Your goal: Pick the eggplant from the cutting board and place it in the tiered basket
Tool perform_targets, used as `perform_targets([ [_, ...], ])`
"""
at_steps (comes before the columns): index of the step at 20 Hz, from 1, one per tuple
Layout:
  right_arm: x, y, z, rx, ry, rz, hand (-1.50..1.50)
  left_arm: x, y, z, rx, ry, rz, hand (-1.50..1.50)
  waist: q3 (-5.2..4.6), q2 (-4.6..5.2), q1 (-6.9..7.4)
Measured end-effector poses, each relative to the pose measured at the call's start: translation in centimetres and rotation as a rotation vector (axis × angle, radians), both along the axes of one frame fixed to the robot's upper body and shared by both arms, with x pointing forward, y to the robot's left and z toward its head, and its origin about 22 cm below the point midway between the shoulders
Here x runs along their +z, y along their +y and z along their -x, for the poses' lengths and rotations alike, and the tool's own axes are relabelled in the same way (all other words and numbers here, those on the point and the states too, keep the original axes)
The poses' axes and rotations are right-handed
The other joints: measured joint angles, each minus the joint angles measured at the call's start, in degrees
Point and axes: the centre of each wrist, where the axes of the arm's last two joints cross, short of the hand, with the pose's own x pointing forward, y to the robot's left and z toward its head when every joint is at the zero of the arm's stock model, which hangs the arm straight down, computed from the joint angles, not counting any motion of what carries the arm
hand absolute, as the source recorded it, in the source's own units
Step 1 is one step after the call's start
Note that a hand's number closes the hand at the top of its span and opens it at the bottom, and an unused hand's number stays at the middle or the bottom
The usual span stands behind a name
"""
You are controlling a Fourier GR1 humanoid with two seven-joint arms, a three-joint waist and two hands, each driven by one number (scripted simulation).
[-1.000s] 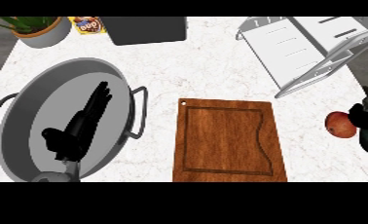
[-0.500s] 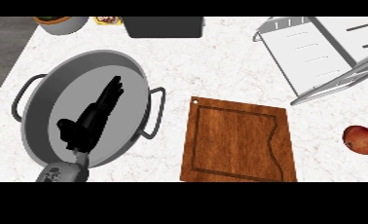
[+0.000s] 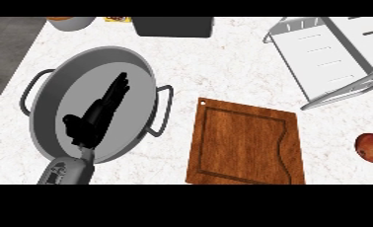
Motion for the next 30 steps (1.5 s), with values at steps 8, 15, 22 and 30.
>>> perform_targets([
  [8, 0.1, -1.8, -6.7, -0.007, 0.087, -0.102, 1.50, 0.3, -0.2, -0.3, -0.011, -0.005, -0.002, 0.00, 0.09, 0.30, 0.83],
  [15, -2.2, -2.0, -10.5, -0.001, 0.098, -0.159, 1.50, 0.0, -0.8, -0.4, -0.016, -0.014, -0.002, 0.00, 0.17, 0.40, 0.80],
  [22, -3.4, -2.1, -12.1, 0.031, 0.010, -0.265, 1.50, 0.1, -0.9, -0.2, -0.018, -0.012, -0.003, 0.00, 0.17, 0.59, 1.12],
  [30, -4.1, -1.2, -13.0, -0.003, -0.100, -0.603, -1.50, -0.3, -0.8, -0.2, -0.018, -0.015, 0.004, 0.00, 0.24, 0.46, 0.78],
])
